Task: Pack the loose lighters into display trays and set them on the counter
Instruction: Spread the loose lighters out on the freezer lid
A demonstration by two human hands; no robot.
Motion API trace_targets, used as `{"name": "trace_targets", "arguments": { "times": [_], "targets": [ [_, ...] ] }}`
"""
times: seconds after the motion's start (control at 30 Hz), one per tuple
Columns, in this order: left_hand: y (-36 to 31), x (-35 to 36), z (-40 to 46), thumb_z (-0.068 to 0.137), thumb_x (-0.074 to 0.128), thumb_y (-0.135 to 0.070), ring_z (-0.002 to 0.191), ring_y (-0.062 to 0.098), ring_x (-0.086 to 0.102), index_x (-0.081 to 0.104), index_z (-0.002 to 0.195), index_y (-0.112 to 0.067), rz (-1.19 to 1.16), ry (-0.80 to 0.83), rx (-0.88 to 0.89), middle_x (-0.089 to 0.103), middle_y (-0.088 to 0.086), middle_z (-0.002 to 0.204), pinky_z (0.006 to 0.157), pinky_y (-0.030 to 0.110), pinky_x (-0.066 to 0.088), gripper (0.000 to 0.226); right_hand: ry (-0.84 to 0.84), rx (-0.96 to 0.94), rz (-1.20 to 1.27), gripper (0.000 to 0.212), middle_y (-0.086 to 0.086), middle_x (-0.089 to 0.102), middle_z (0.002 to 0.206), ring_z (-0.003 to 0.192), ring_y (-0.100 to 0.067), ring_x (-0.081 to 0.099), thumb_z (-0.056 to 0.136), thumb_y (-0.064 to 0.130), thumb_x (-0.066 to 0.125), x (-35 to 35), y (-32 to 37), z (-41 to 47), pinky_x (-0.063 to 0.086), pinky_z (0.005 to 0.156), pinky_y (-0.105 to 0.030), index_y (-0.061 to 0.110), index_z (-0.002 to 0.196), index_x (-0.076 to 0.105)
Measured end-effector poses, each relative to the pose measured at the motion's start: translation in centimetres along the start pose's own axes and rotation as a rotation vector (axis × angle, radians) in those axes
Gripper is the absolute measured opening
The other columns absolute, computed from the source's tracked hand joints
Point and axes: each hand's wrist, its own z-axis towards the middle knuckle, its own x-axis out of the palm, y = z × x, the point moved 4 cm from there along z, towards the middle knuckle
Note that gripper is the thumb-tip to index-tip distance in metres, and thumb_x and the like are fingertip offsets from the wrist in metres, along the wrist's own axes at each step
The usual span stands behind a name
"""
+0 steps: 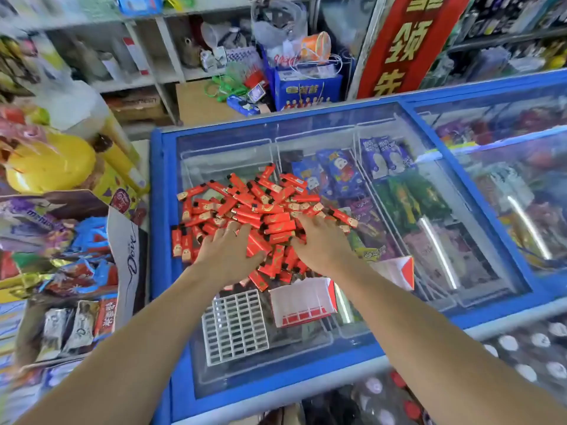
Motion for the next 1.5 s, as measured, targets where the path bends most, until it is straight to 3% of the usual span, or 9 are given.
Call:
{"name": "trace_targets", "arguments": {
  "times": [0.37, 0.7, 0.83, 1.1, 1.17, 1.3, 1.37, 1.43, 1.5],
  "targets": [
    [0.1, 1.3, 4.1, 0.092, 0.063, -0.052, 0.152, 0.035, 0.023, 0.023, 0.16, -0.022, -0.065, 0.018, 0.002, 0.022, 0.012, 0.166, 0.12, 0.053, 0.027, 0.085, 0.046, -0.193, -0.204, 0.057, -0.006, 0.047, 0.151, 0.141, -0.03, 0.039, 0.096, 0.019, 0.061, 2.0, 2.2, 5.6, 0.034, 0.117, -0.047, 0.014, 0.15, 0.043],
    [0.3, 3.0, 5.1, 0.092, 0.061, -0.054, 0.144, 0.035, 0.035, 0.026, 0.158, -0.021, -0.158, 0.023, -0.038, 0.03, 0.014, 0.159, 0.116, 0.05, 0.036, 0.082, 0.044, -0.203, -0.307, 0.048, -0.014, 0.046, 0.142, 0.132, -0.031, 0.046, 0.091, 0.022, 0.071, 3.6, 1.8, 8.1, 0.04, 0.11, -0.043, 0.008, 0.134, 0.053],
    [0.3, 2.7, 5.4, 0.093, 0.062, -0.05, 0.135, 0.032, 0.042, 0.041, 0.148, -0.019, -0.187, -0.035, -0.055, 0.042, 0.011, 0.148, 0.11, 0.048, 0.041, 0.067, 0.072, -0.163, -0.266, 0.041, -0.013, 0.053, 0.133, 0.125, -0.031, 0.049, 0.093, 0.026, 0.07, 3.6, 1.5, 8.6, 0.043, 0.104, -0.041, 0.006, 0.126, 0.058],
    [-0.1, 2.0, 6.1, 0.096, 0.063, -0.044, 0.118, 0.019, 0.057, 0.05, 0.142, -0.016, -0.688, -0.148, -0.142, 0.056, 0.003, 0.136, 0.09, 0.031, 0.044, 0.055, 0.136, -0.15, -0.058, 0.028, -0.012, 0.059, 0.114, 0.102, -0.033, 0.063, 0.104, 0.027, 0.054, 3.8, 0.6, 8.2, 0.053, 0.083, -0.043, 0.005, 0.121, 0.057],
    [-0.2, 1.8, 6.3, 0.098, 0.06, -0.049, 0.11, 0.015, 0.058, 0.051, 0.14, -0.017, -0.786, -0.135, -0.187, 0.058, 0.0, 0.131, 0.085, 0.029, 0.043, 0.053, 0.169, -0.091, 0.098, 0.024, -0.01, 0.061, 0.099, 0.086, -0.03, 0.063, 0.106, 0.025, 0.049, 3.9, 0.3, 8.1, 0.049, 0.069, -0.036, 0.004, 0.112, 0.06],
    [0.0, 2.0, 7.0, 0.098, 0.05, -0.064, 0.076, 0.008, 0.065, 0.054, 0.106, -0.017, -1.007, -0.07, -0.33, 0.064, -0.007, 0.087, 0.072, 0.032, 0.051, 0.048, 0.262, 0.064, 0.595, 0.019, -0.007, 0.062, 0.075, 0.061, -0.021, 0.056, 0.105, 0.022, 0.046, 3.4, 0.3, 6.9, 0.04, 0.051, -0.028, 0.015, 0.095, 0.061],
    [-0.2, 2.0, 7.1, 0.098, 0.047, -0.066, 0.082, 0.022, 0.069, 0.051, 0.09, -0.019, -1.121, -0.019, -0.359, 0.064, 0.002, 0.088, 0.087, 0.039, 0.057, 0.047, 0.276, 0.086, 0.731, 0.02, -0.007, 0.062, 0.074, 0.056, -0.014, 0.058, 0.106, 0.02, 0.044, 2.7, 1.0, 6.0, 0.042, 0.048, -0.023, 0.015, 0.096, 0.061],
    [-0.4, 2.1, 7.1, 0.1, 0.048, -0.063, 0.091, 0.036, 0.072, 0.054, 0.085, -0.014, -1.252, 0.042, -0.369, 0.064, 0.012, 0.093, 0.089, 0.038, 0.059, 0.051, 0.254, 0.077, 0.849, 0.02, -0.009, 0.066, 0.075, 0.052, -0.006, 0.06, 0.107, 0.019, 0.045, 2.2, 2.0, 5.3, 0.046, 0.048, -0.023, 0.014, 0.099, 0.062],
    [-0.7, 2.3, 7.1, 0.097, 0.053, -0.062, 0.096, 0.03, 0.075, 0.063, 0.105, -0.006, -1.467, 0.111, -0.42, 0.071, 0.017, 0.109, 0.082, 0.036, 0.062, 0.058, 0.204, 0.032, 0.889, 0.018, -0.015, 0.069, 0.08, 0.057, -0.014, 0.063, 0.107, 0.019, 0.047, 1.9, 3.1, 4.9, 0.051, 0.055, -0.036, 0.014, 0.101, 0.063]
  ]
}}
